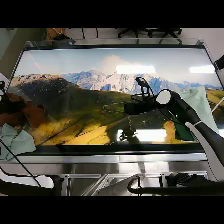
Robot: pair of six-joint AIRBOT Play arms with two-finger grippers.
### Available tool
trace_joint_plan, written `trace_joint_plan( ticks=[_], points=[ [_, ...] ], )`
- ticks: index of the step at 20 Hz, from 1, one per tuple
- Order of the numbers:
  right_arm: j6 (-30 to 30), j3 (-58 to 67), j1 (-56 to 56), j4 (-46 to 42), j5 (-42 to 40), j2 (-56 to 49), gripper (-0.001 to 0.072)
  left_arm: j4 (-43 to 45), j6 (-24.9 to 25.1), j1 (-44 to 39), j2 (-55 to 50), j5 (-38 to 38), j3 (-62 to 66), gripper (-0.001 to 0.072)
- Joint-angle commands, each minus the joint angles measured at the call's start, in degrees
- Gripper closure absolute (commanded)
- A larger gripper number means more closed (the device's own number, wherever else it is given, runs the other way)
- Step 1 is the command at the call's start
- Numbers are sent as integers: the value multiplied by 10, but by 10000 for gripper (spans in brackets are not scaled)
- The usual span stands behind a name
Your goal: Fold the shirts.
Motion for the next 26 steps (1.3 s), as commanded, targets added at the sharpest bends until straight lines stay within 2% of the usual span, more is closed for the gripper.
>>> trace_joint_plan(
  ticks=[1, 4, 6, 9, 12, 16, 18, 19, 20, 23, 26],
  points=[
    [0, 0, 0, 0, 0, 0, 693, -50, 0, -49, 55, -57, 57, 697],
    [0, 0, 0, 0, 0, 0, 693, -159, 28, -134, 129, -81, 83, 698],
    [0, 0, 0, 0, 0, 0, 693, -195, 31, -209, 175, -114, 90, 697],
    [0, 0, 0, 0, 0, 0, 693, -208, 27, -330, 234, -116, 43, 697],
    [0, 0, 0, 0, 0, 0, 693, -208, -12, -432, 257, -90, -45, 697],
    [0, 0, 0, 0, 0, 0, 693, -212, -27, -527, 239, -52, -138, 696],
    [0, 0, 0, 0, 0, 0, 693, -235, -28, -554, 222, -35, -148, 664],
    [0, 0, 0, 0, 0, 0, 693, -238, -28, -557, 214, -44, -137, 310],
    [0, 0, 0, 0, 0, 0, 693, -237, -37, -553, 210, -61, -116, 8],
    [0, 0, 0, 0, -5, 0, 693, -204, -35, -498, 213, -133, -52, 6],
    [0, 0, 0, 0, -5, -1, 693, -177, -35, -389, 231, -163, -76, 6]
  ],
)
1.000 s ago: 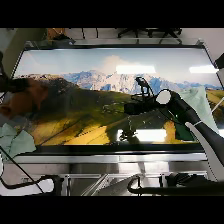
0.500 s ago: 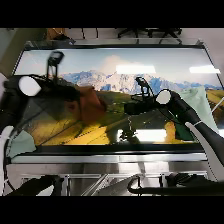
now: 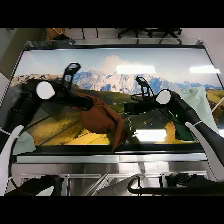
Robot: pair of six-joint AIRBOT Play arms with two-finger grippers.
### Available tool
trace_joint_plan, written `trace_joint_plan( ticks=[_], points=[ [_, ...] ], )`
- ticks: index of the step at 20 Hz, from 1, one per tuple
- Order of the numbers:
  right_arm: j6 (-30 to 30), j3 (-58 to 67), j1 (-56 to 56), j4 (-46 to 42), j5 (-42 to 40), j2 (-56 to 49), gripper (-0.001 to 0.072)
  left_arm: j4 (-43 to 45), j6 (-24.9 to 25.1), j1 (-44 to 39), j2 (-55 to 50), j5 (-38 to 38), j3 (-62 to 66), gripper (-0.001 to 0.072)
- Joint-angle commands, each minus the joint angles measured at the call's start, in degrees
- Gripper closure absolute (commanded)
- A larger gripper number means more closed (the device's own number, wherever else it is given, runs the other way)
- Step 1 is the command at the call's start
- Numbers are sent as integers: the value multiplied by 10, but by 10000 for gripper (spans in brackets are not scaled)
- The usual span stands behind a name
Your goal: Fold the shirts.
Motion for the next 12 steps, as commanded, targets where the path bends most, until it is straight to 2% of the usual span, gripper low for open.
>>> trace_joint_plan(
  ticks=[1, 2, 4, 6, 7, 8, 9, 12],
  points=[
    [0, 0, 0, 0, -1, -2, 693, 16, -2, 115, 14, -36, -36, 7],
    [0, 0, 0, 0, -1, -3, 693, -1, 7, 156, 13, -25, -75, 6],
    [0, 0, 0, 0, -3, -5, 693, -81, 61, 228, 2, 15, -161, 6],
    [0, 0, 0, 0, -5, -11, 690, -208, 140, 276, -35, 54, -228, 6],
    [0, 0, 0, 0, -5, -16, 659, -276, 187, 288, -57, 64, -250, 6],
    [0, 0, 0, 0, -2, -22, 433, -345, 239, 292, -85, 75, -271, 6],
    [0, 0, 0, 0, 2, -29, 248, -395, 278, 288, -111, 85, -283, 6],
    [0, 0, 2, 1, 25, -56, 228, -459, 328, 260, -183, 104, -281, 6]
  ],
)
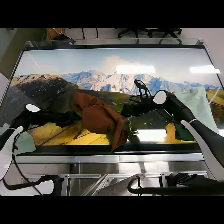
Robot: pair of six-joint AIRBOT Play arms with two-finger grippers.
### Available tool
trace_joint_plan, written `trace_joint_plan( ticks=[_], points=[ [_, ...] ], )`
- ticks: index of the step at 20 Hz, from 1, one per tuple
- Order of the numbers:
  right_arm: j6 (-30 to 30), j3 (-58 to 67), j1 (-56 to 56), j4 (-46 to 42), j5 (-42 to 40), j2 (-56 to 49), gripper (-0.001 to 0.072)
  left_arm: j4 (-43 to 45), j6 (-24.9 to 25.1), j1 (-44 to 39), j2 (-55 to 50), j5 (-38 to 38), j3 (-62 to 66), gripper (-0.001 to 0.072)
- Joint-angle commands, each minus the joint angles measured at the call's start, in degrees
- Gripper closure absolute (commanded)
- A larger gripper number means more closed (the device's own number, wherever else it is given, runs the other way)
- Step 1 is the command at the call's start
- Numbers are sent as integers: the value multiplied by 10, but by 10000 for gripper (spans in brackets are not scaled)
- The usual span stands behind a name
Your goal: Fold the shirts.
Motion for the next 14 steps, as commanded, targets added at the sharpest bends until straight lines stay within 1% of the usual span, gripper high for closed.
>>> trace_joint_plan(
  ticks=[1, 3, 4, 5, 7, 8, 9, 10, 11, 12, 14],
  points=[
    [0, 0, 2, 2, 28, -31, 227, -121, 87, -17, -82, 21, -5, 6],
    [-12, 0, 12, 9, 36, -55, 223, -133, 87, -42, -119, -7, 39, 7],
    [-29, 0, 20, 28, 36, -67, 168, -131, 87, -53, -128, -20, 61, 8],
    [-47, 0, 28, 53, 35, -80, 102, -129, 87, -62, -134, -30, 81, 88],
    [-72, 0, 42, 93, 25, -103, 97, -126, 86, -69, -133, -36, 106, 573],
    [-77, 0, 44, 104, 16, -112, 125, -126, 86, -69, -133, -40, 114, 695],
    [-77, 0, 44, 106, 3, -118, 219, -126, 85, -68, -133, -48, 122, 693],
    [-83, 0, 44, 106, -12, -121, 423, -126, 85, -65, -133, -57, 128, 694],
    [-101, 1, 44, 105, -24, -121, 652, -126, 85, -61, -133, -72, 135, 694],
    [-112, 8, 40, 105, -27, -120, 693, -126, 85, -55, -130, -90, 143, 696],
    [-128, 37, 22, 105, -12, -107, 694, -126, 84, -44, -103, -115, 154, 698]
  ],
)
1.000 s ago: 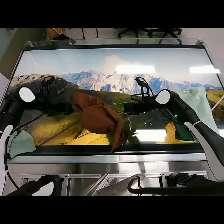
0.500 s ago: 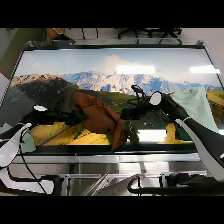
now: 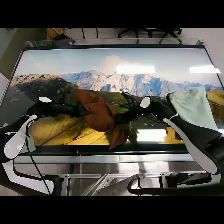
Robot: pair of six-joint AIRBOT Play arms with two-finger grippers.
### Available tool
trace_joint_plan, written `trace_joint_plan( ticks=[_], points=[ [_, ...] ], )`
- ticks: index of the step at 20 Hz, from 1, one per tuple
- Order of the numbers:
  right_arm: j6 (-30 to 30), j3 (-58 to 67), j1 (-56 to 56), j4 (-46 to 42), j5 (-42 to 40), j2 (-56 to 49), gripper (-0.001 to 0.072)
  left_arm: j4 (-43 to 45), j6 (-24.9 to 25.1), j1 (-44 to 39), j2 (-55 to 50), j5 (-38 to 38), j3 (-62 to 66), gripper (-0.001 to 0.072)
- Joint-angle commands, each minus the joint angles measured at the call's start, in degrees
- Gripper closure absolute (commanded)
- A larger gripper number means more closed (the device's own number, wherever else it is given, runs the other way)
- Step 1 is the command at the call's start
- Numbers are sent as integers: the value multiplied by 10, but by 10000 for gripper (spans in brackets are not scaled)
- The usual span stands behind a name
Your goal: Fold the shirts.
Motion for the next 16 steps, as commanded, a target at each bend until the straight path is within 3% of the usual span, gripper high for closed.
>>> trace_joint_plan(
  ticks=[1, 6, 9, 13, 16],
  points=[
    [-33, 46, -29, 8, 5, 17, 694, -5, -8, 19, 46, -51, 30, 698],
    [-74, 253, -99, 5, 89, 104, 695, 21, -69, 22, 215, -115, 191, 697],
    [-103, 381, -99, -12, 97, 168, 695, 115, -107, -13, 296, -135, 377, 697],
    [-125, 464, -99, -52, 96, 257, 695, 274, -162, -61, 380, -106, 556, 696],
    [-136, 466, -99, -53, 95, 300, 695, 351, -176, -72, 449, -6, 562, 696]
  ],
)
